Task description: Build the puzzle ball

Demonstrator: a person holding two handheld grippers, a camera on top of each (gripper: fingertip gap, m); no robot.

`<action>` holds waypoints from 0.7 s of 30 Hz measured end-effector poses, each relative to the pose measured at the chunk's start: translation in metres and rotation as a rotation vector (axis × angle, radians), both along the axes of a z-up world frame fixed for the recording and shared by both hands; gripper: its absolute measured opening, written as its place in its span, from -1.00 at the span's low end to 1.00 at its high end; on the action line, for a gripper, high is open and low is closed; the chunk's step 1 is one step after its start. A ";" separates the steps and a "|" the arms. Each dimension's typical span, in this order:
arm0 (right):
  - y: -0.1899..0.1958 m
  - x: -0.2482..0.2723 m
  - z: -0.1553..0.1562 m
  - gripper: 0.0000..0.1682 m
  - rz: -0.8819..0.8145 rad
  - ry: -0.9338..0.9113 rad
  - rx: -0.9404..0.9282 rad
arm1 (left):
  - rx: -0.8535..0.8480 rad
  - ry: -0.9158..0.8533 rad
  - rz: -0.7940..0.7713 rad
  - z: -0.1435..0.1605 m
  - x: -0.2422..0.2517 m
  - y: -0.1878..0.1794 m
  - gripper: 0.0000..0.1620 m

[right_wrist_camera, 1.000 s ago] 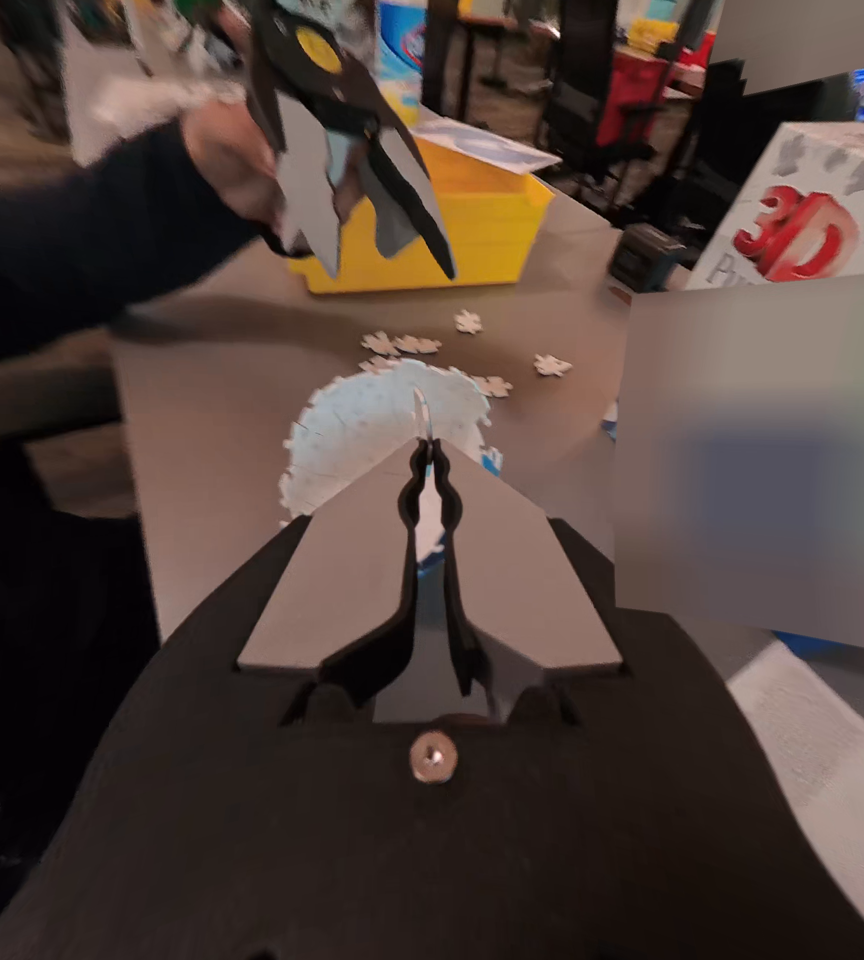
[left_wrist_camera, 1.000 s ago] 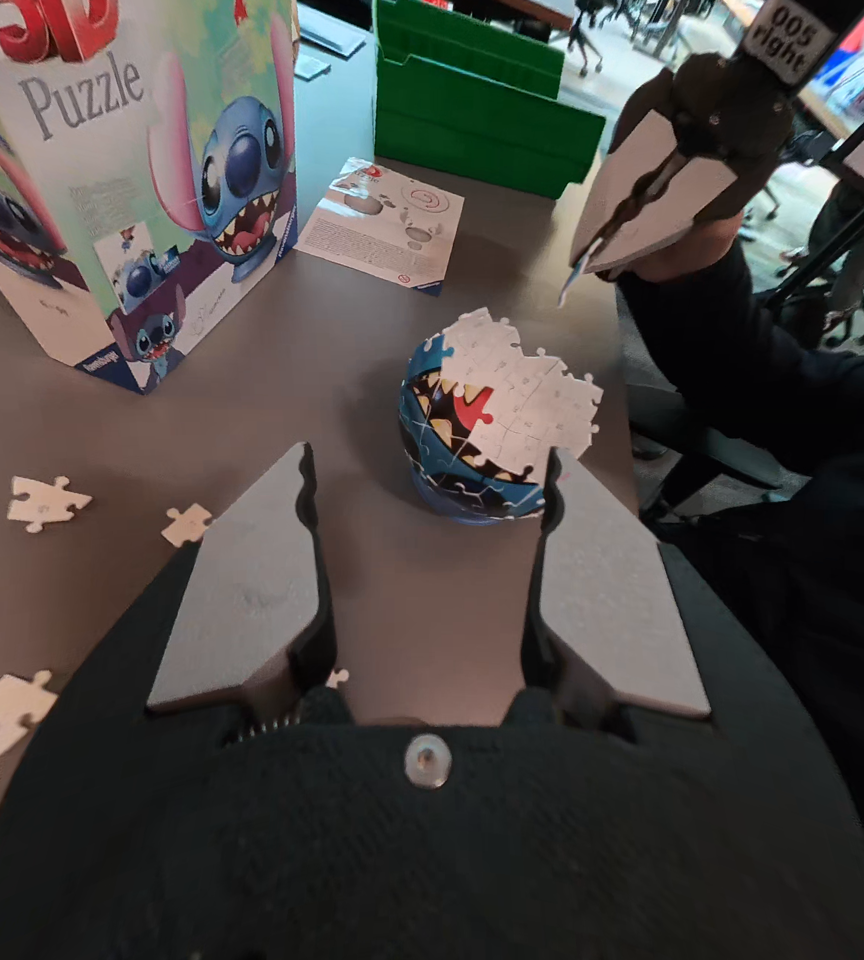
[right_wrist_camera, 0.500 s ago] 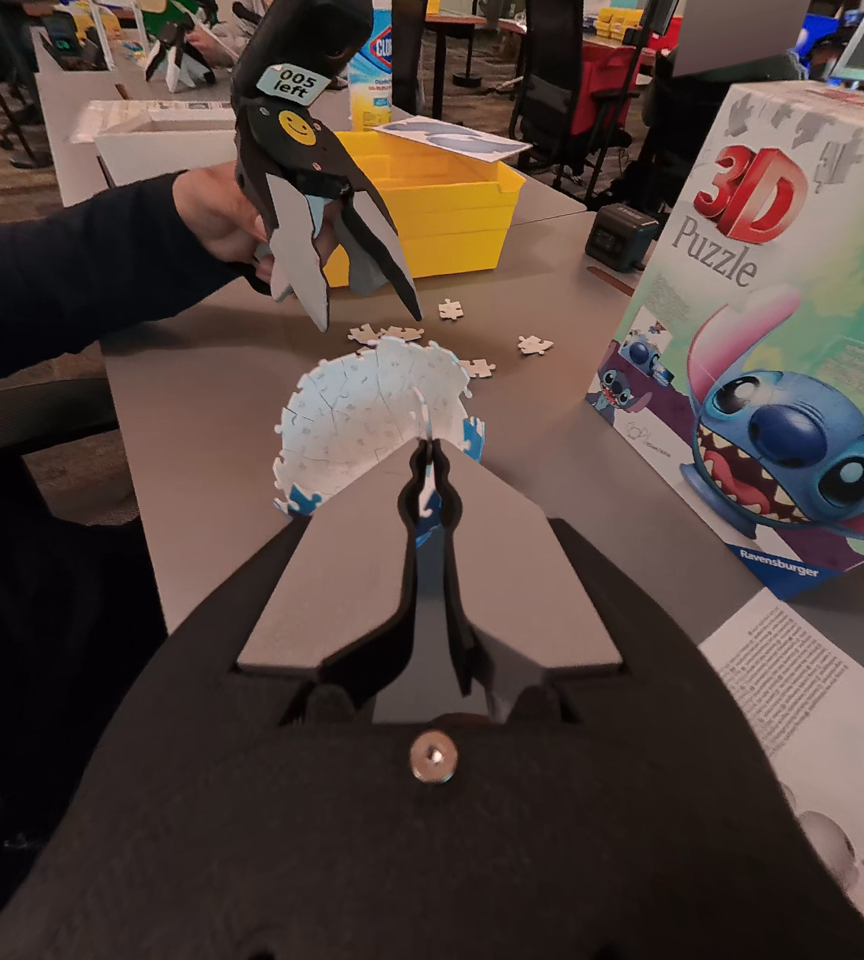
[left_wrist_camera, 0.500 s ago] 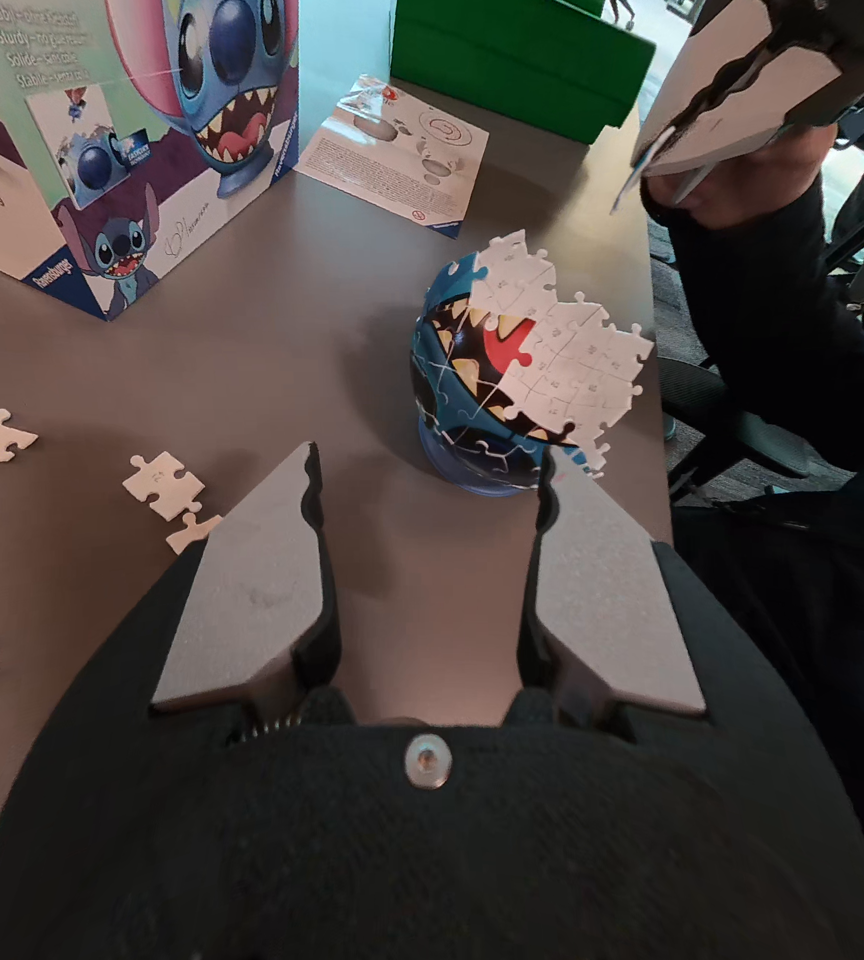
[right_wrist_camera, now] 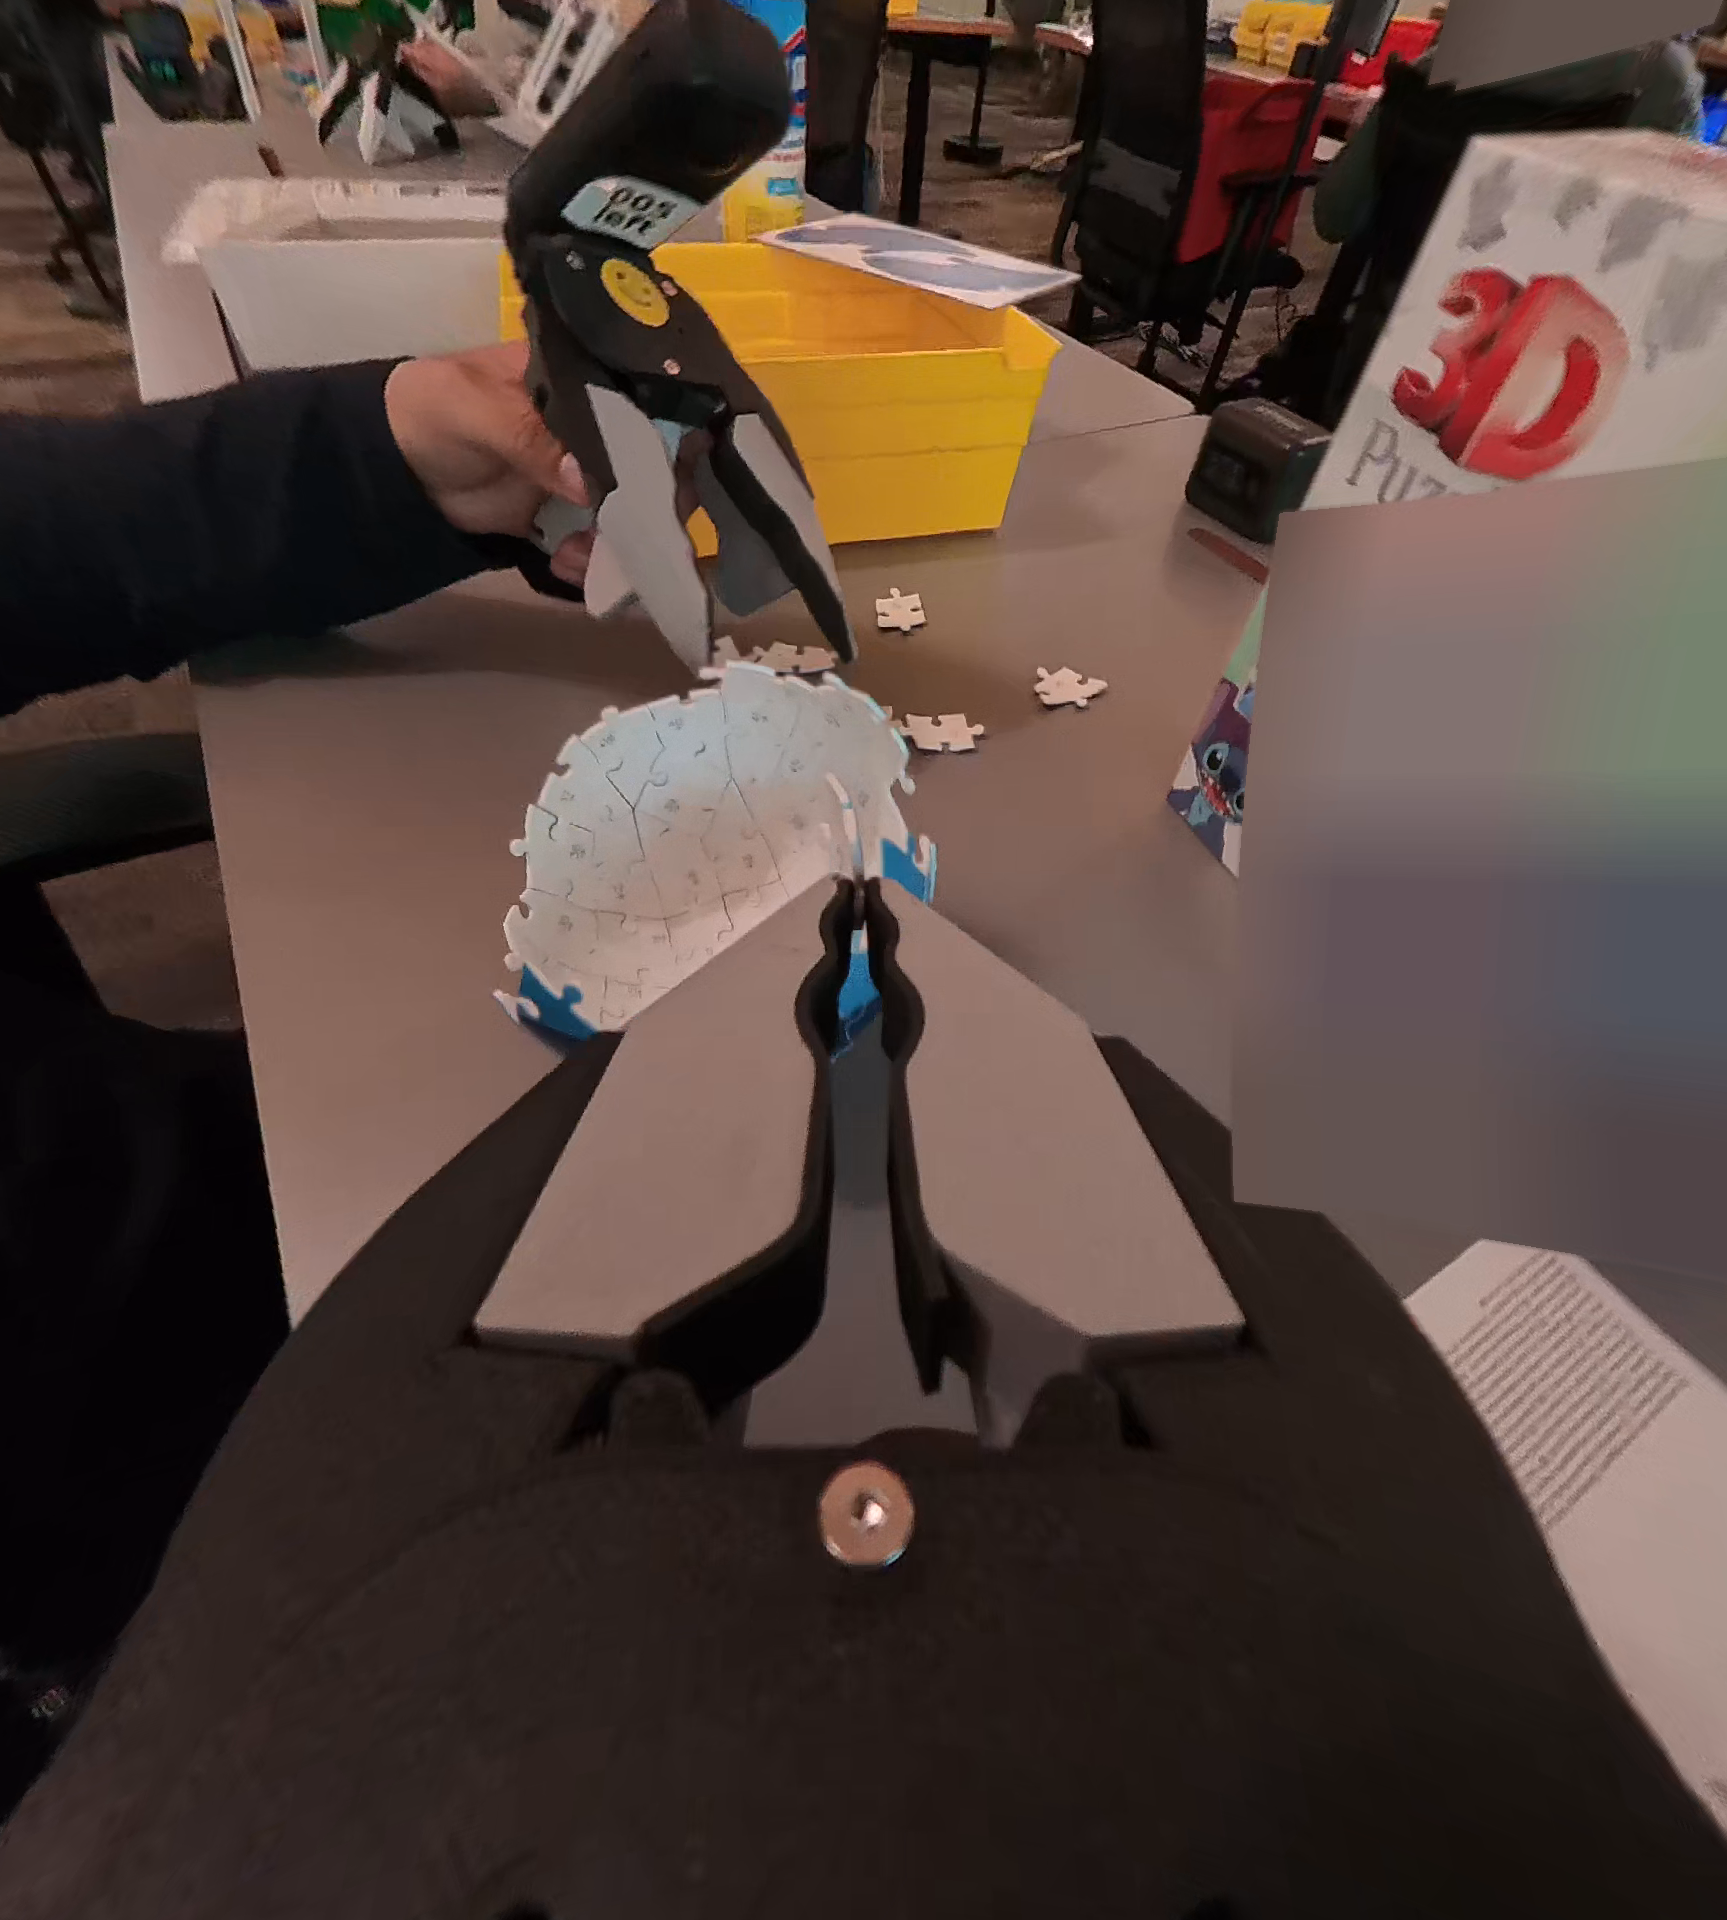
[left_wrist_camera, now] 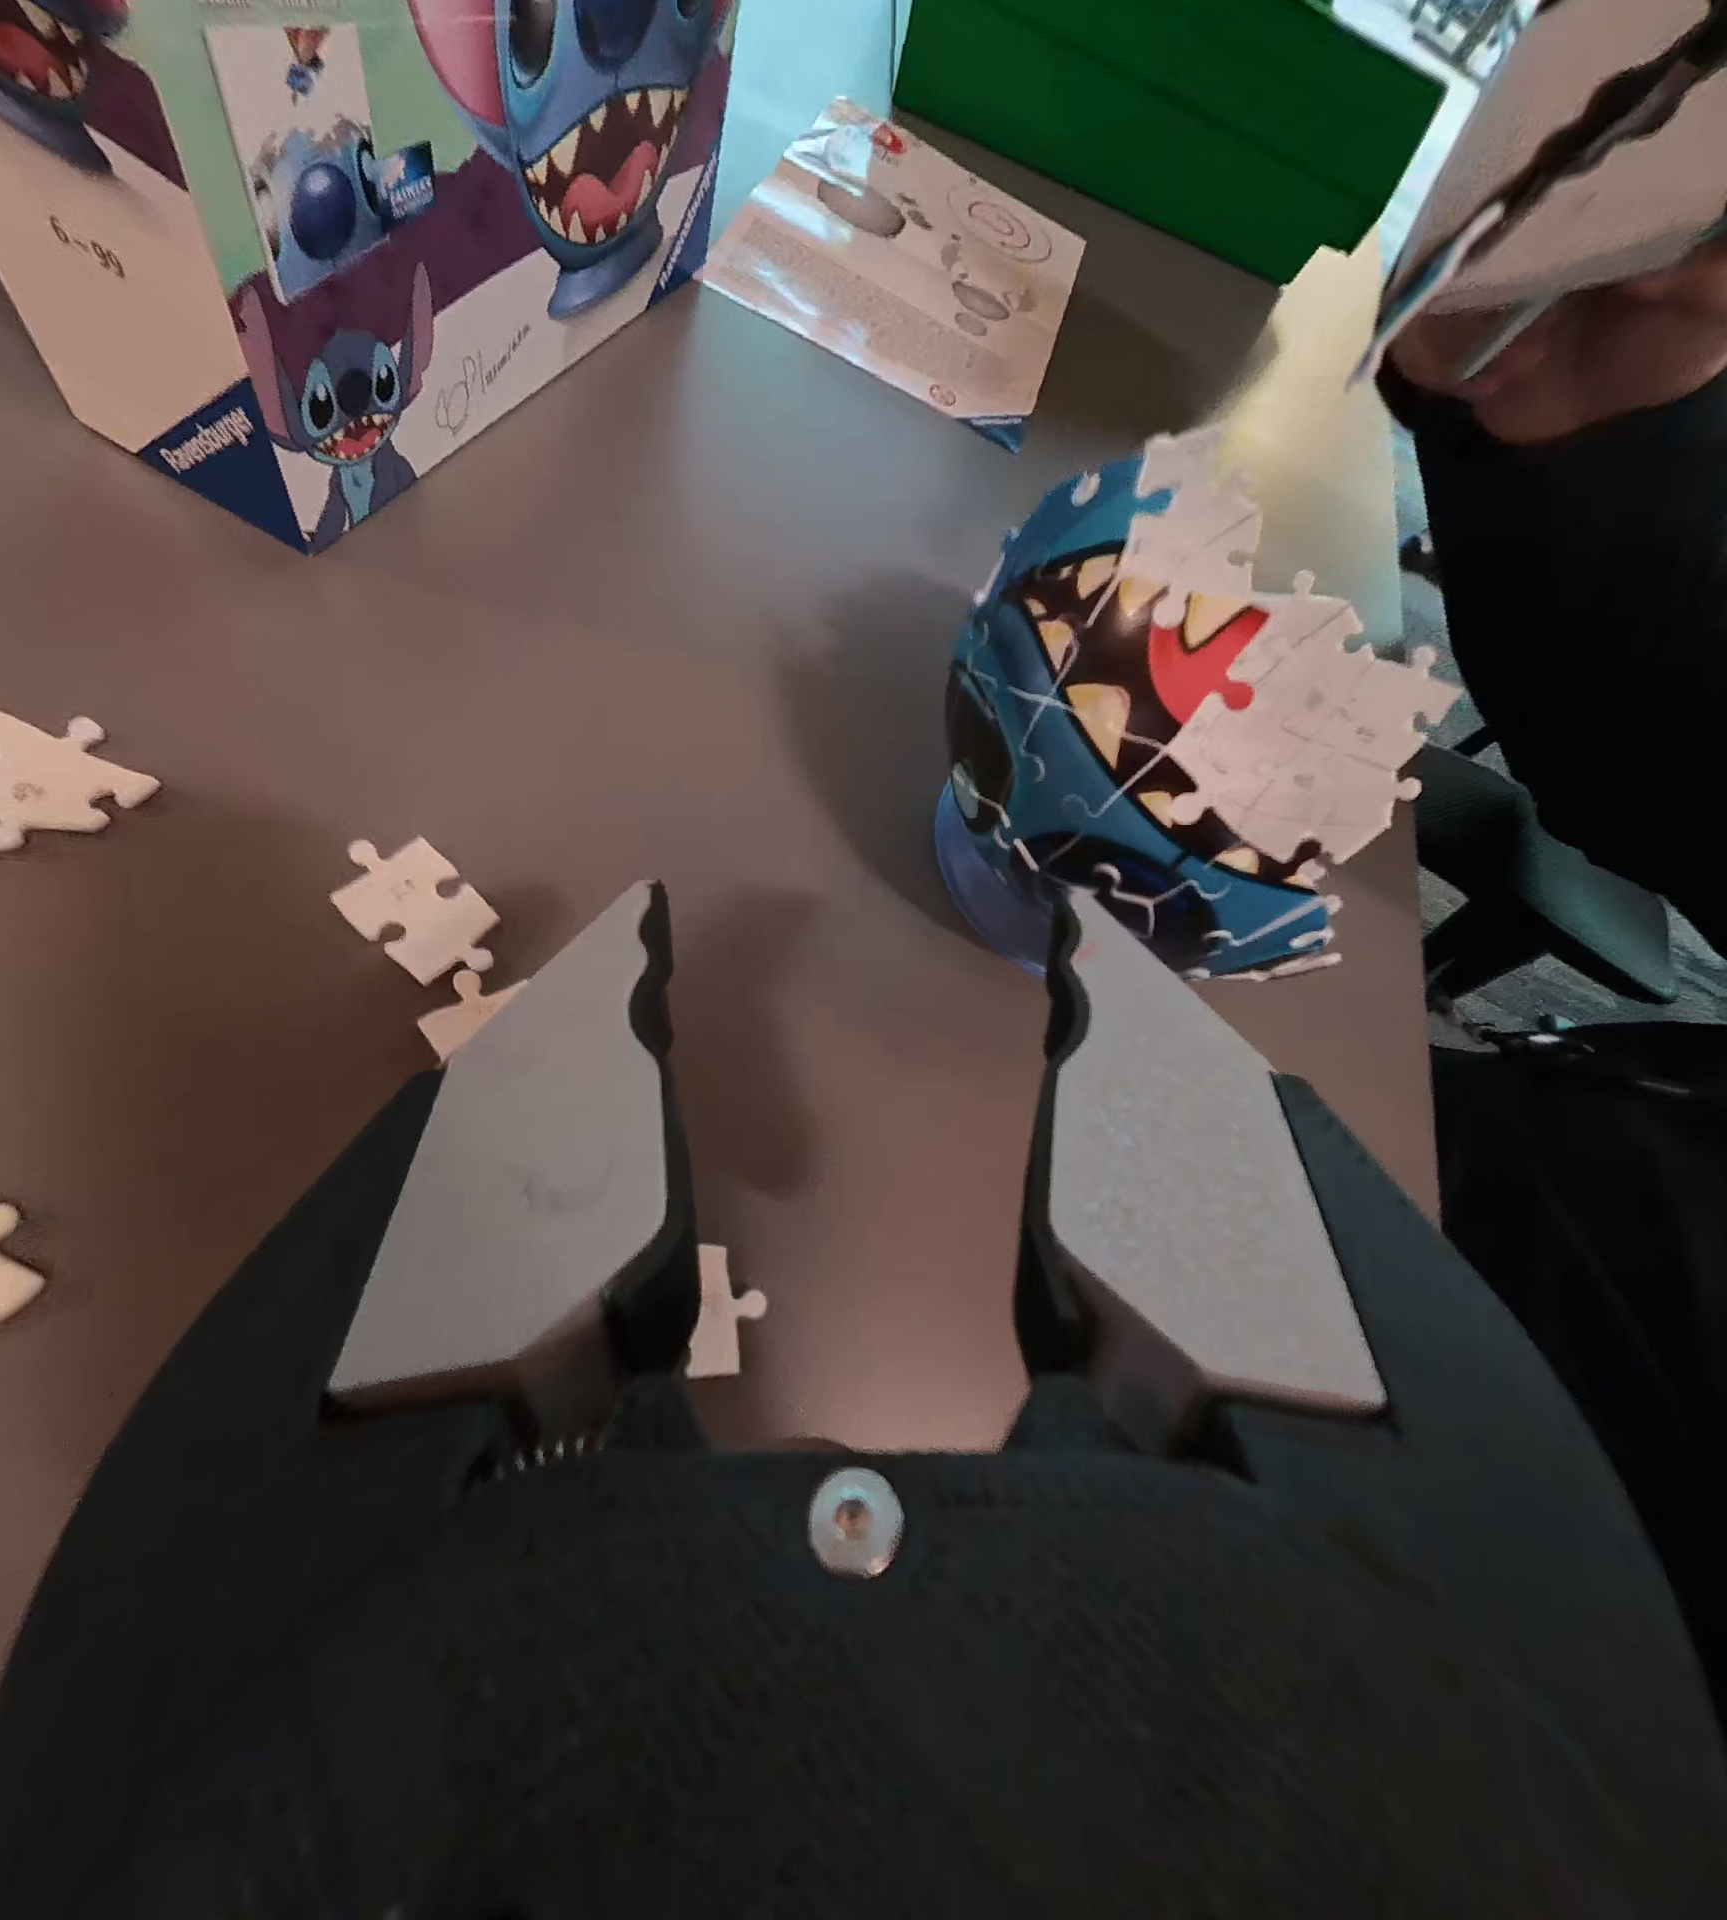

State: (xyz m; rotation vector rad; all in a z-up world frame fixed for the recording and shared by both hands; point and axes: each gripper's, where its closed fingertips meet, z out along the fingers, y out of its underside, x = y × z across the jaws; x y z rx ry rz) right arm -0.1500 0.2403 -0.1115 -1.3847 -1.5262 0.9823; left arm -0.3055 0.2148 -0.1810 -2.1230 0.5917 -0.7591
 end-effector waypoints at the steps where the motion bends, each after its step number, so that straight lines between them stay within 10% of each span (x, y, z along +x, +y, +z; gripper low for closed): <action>1: -0.003 -0.005 0.002 -1.00 0.007 -0.014 0.022 | 0.007 -0.009 0.000 0.006 -0.001 0.004 -0.14; 21: 0.006 -0.069 -0.053 -1.00 -0.061 -0.437 0.475 | -0.408 -0.396 -0.482 0.033 0.074 0.042 0.16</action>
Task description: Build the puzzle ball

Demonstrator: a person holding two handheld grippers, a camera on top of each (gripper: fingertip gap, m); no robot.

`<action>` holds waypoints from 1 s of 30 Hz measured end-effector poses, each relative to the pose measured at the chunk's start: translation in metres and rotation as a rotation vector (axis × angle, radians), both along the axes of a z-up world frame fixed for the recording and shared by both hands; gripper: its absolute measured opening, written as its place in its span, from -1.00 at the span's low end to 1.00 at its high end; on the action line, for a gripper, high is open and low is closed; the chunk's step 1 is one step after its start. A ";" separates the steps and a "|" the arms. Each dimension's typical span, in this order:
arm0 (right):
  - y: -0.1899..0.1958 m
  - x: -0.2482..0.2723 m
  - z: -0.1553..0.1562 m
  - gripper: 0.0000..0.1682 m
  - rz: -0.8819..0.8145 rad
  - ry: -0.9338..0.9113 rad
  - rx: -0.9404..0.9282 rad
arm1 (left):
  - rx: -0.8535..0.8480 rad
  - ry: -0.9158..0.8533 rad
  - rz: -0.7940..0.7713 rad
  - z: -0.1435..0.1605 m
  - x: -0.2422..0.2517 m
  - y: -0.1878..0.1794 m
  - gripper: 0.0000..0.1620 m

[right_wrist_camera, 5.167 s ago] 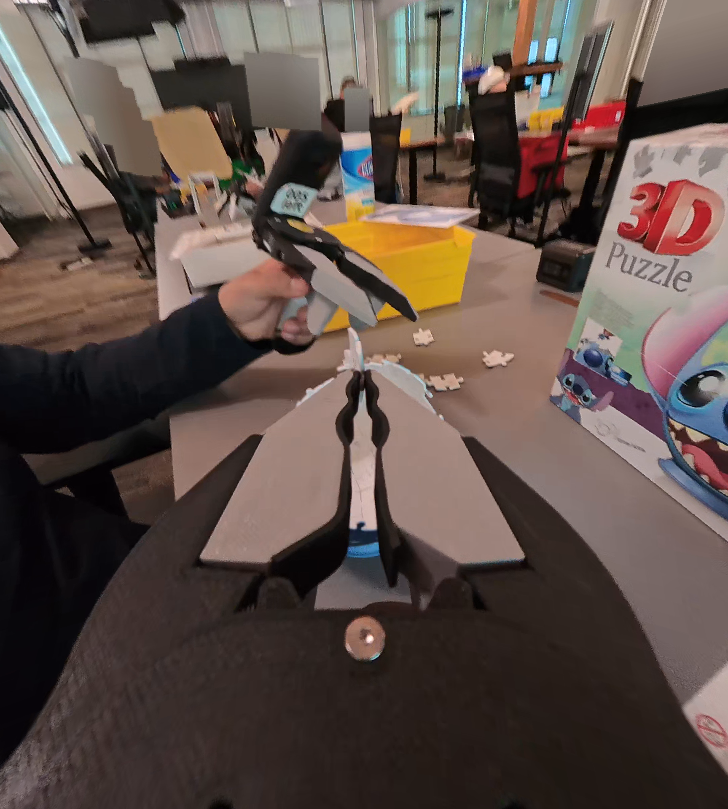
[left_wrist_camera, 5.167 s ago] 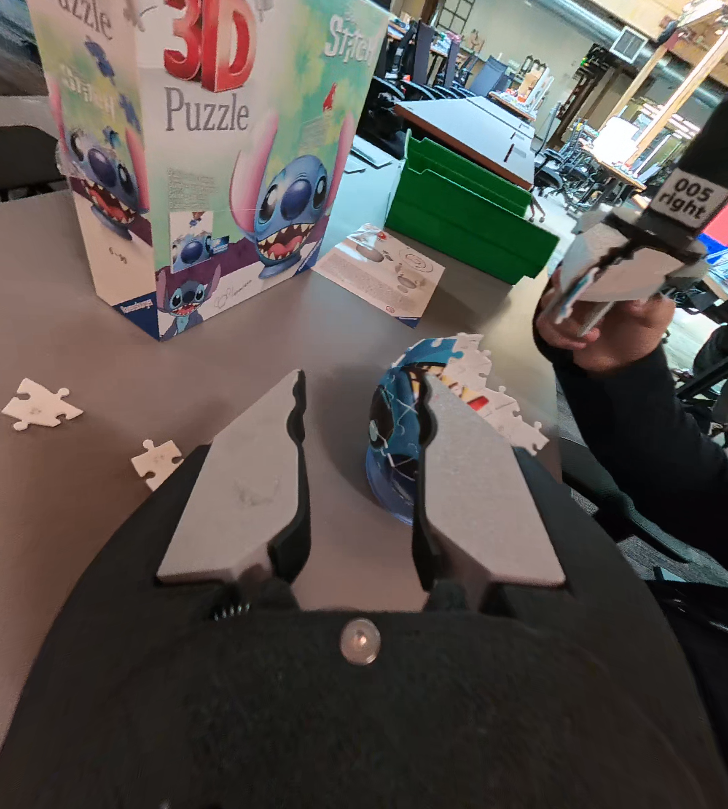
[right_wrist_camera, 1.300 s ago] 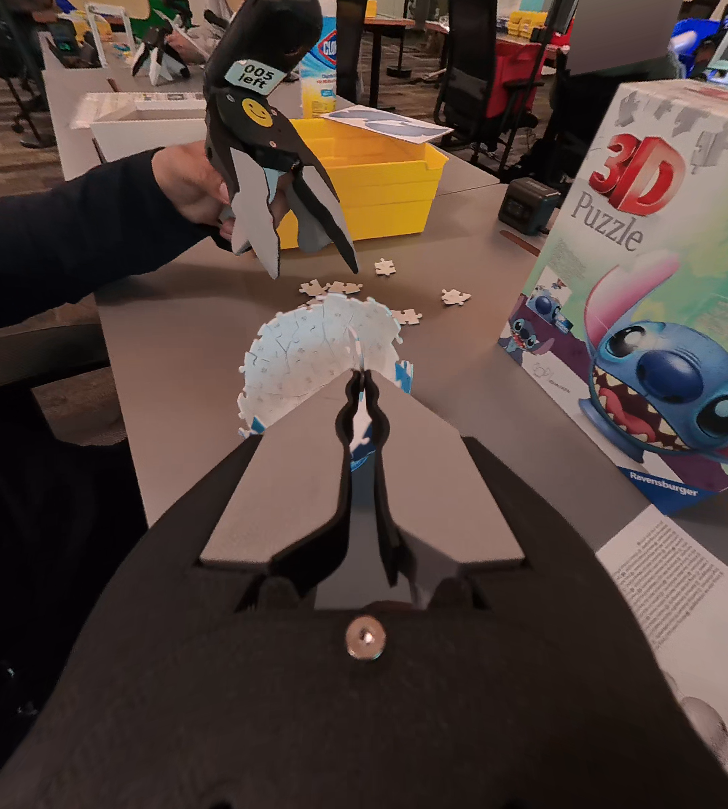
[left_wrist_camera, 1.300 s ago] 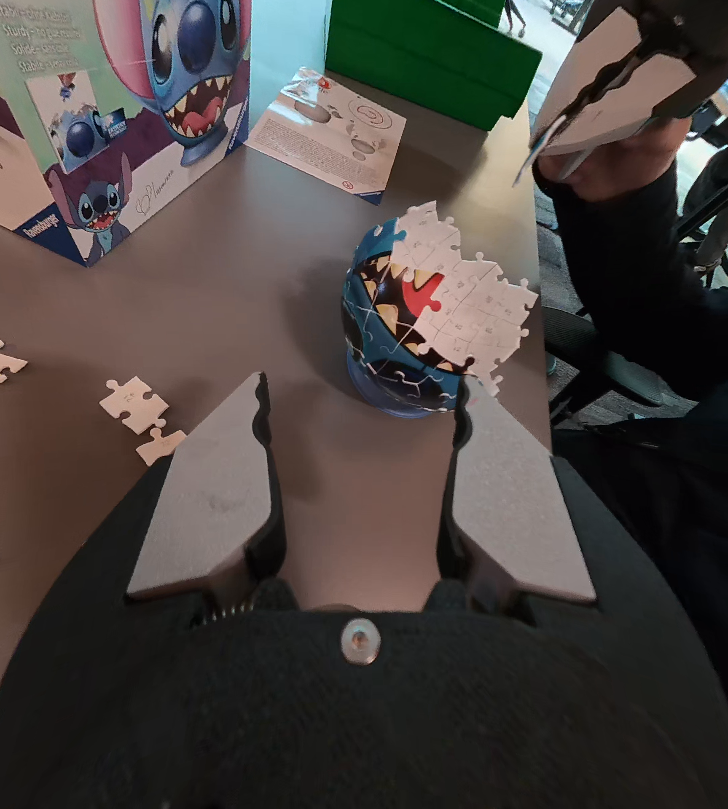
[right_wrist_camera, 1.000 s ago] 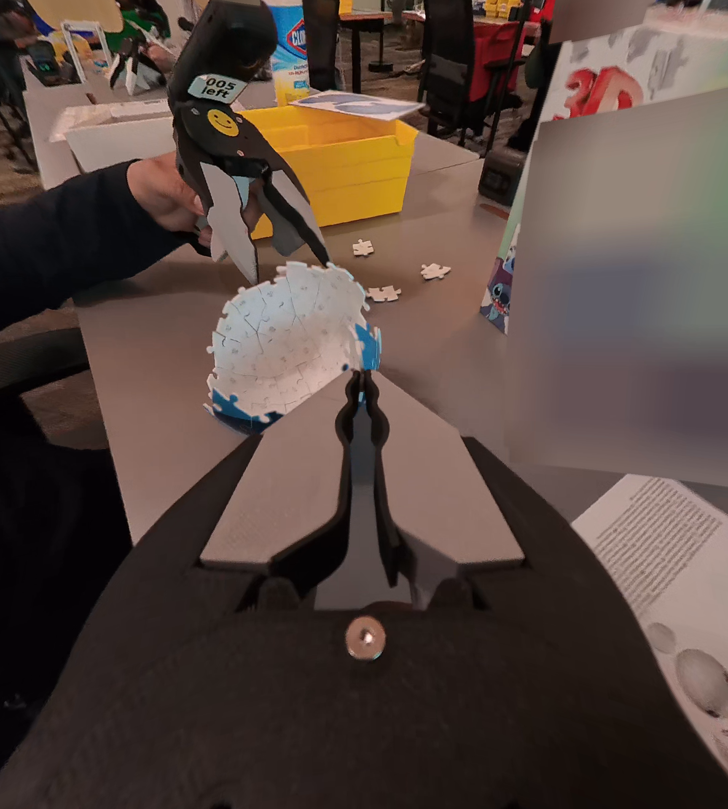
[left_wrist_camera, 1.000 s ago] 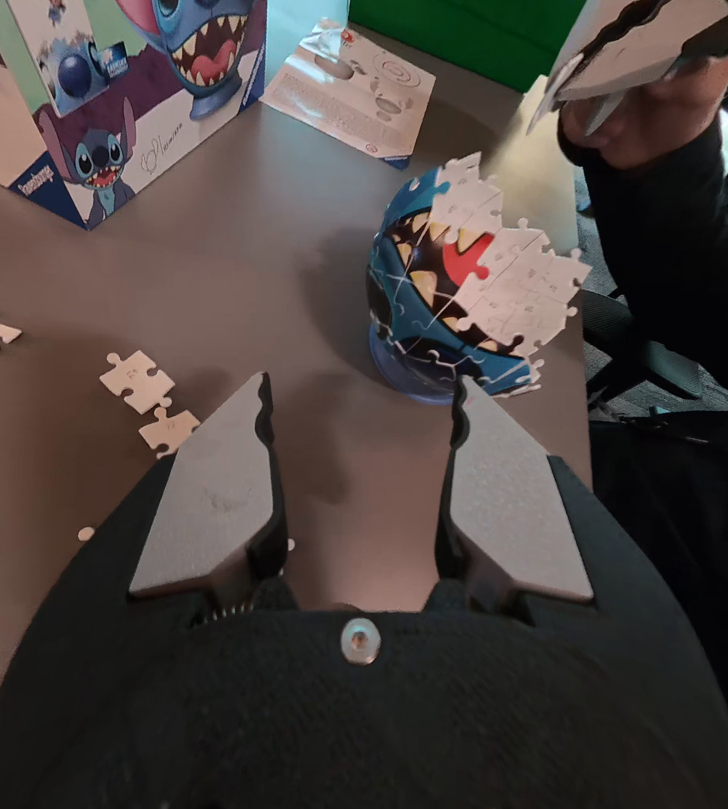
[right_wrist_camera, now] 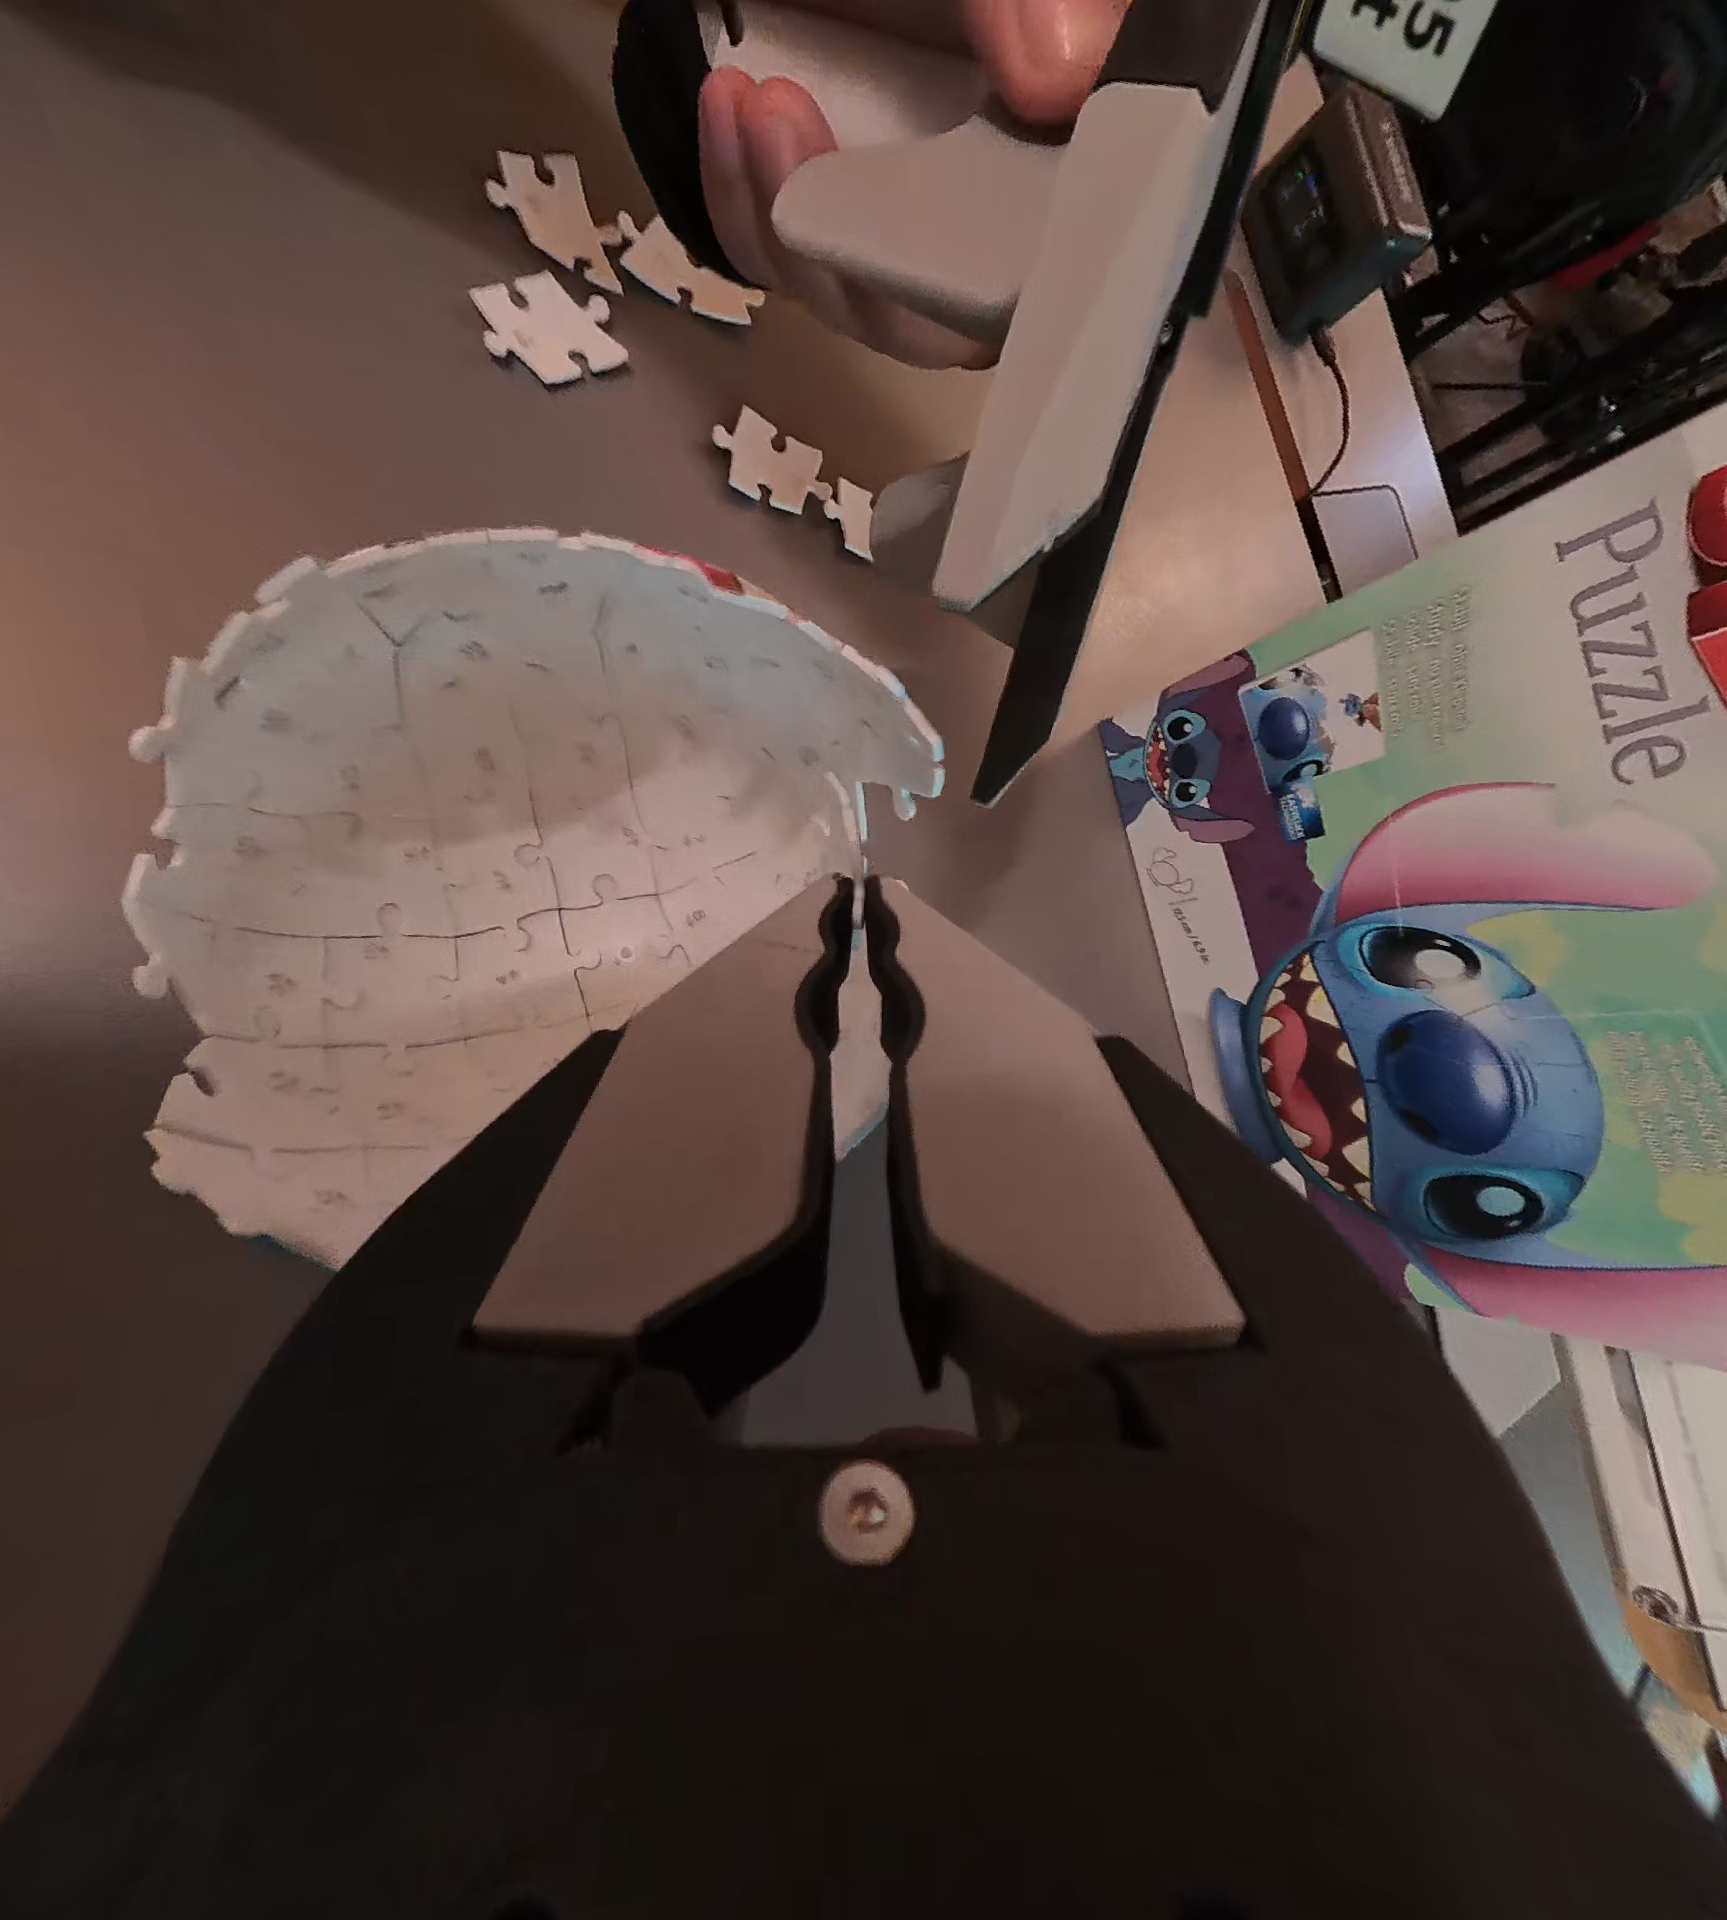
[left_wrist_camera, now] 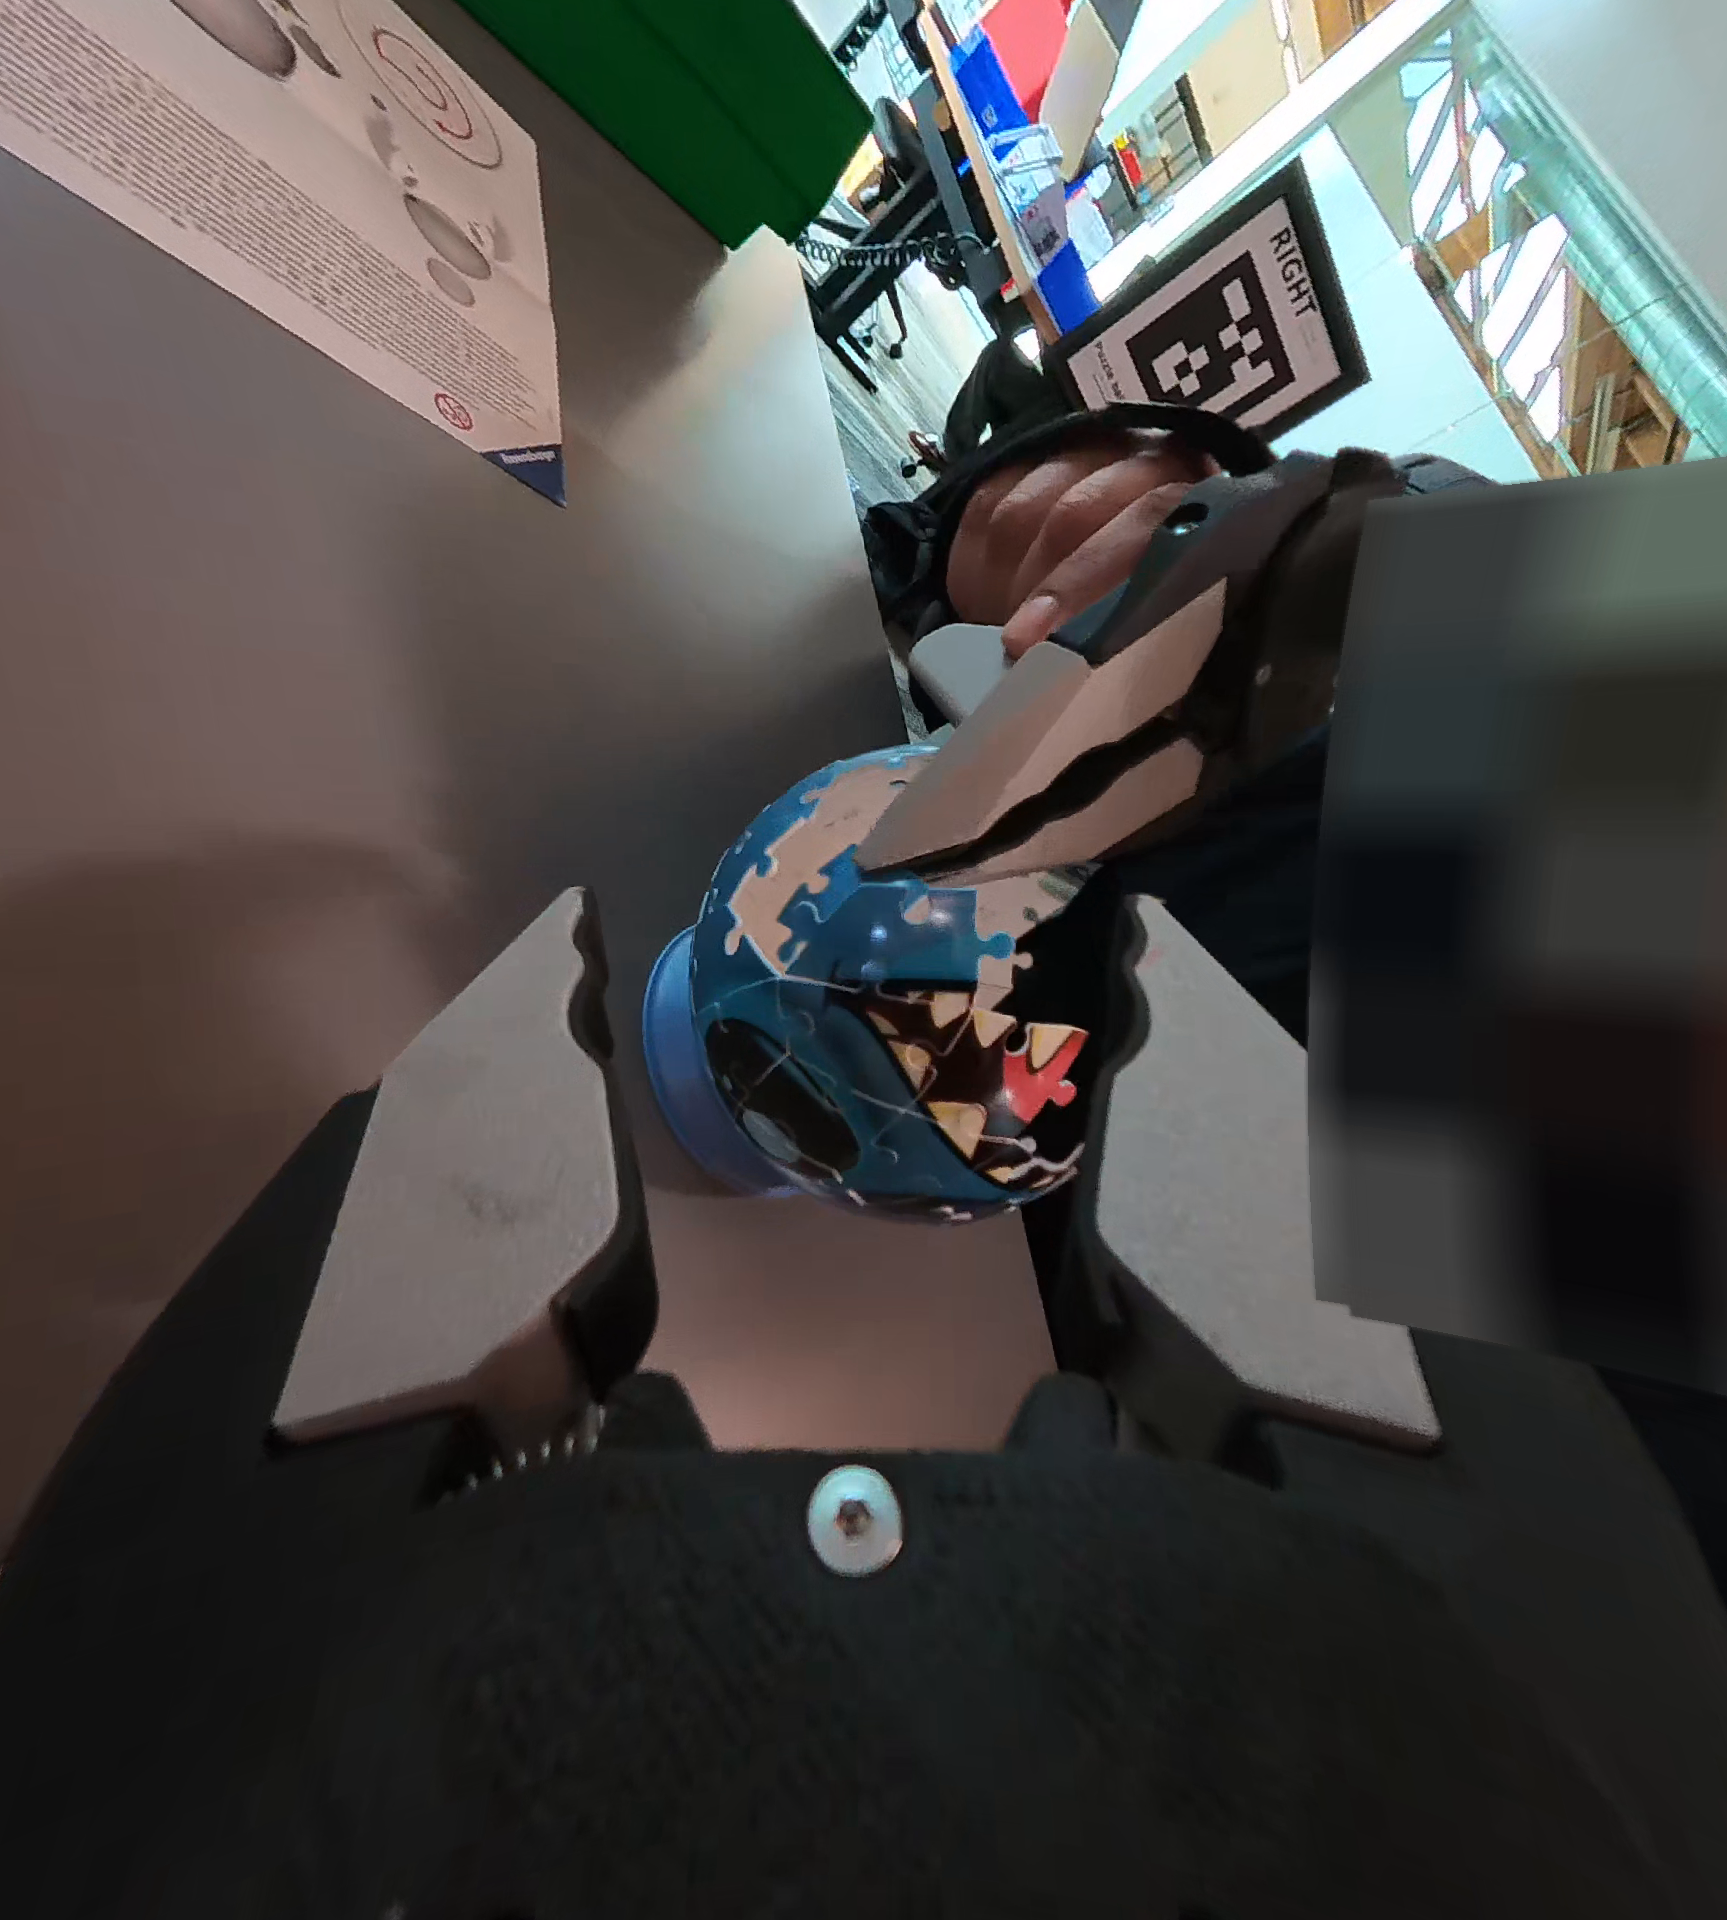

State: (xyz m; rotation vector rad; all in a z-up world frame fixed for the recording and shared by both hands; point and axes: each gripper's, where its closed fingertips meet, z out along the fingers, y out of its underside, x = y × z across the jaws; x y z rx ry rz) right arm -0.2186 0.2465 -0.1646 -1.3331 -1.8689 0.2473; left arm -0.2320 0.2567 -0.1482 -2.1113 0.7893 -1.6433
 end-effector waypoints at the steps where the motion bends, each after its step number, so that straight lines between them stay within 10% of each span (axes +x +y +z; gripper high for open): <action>1: 0.000 0.000 0.000 -1.00 -0.004 -0.003 0.001 | 0.002 0.000 -0.009 0.000 0.001 -0.001 0.17; 13: 0.012 0.030 0.042 -1.00 -0.074 0.222 -0.183 | 0.159 0.173 0.139 0.011 -0.025 0.007 0.16; 23: -0.004 0.036 0.063 -1.00 0.008 0.370 -0.504 | 0.724 0.470 0.279 0.066 0.005 -0.006 -0.41; 30: -0.014 0.029 0.063 -1.00 0.039 0.315 -0.451 | 0.730 0.470 0.161 0.053 0.034 -0.023 -0.61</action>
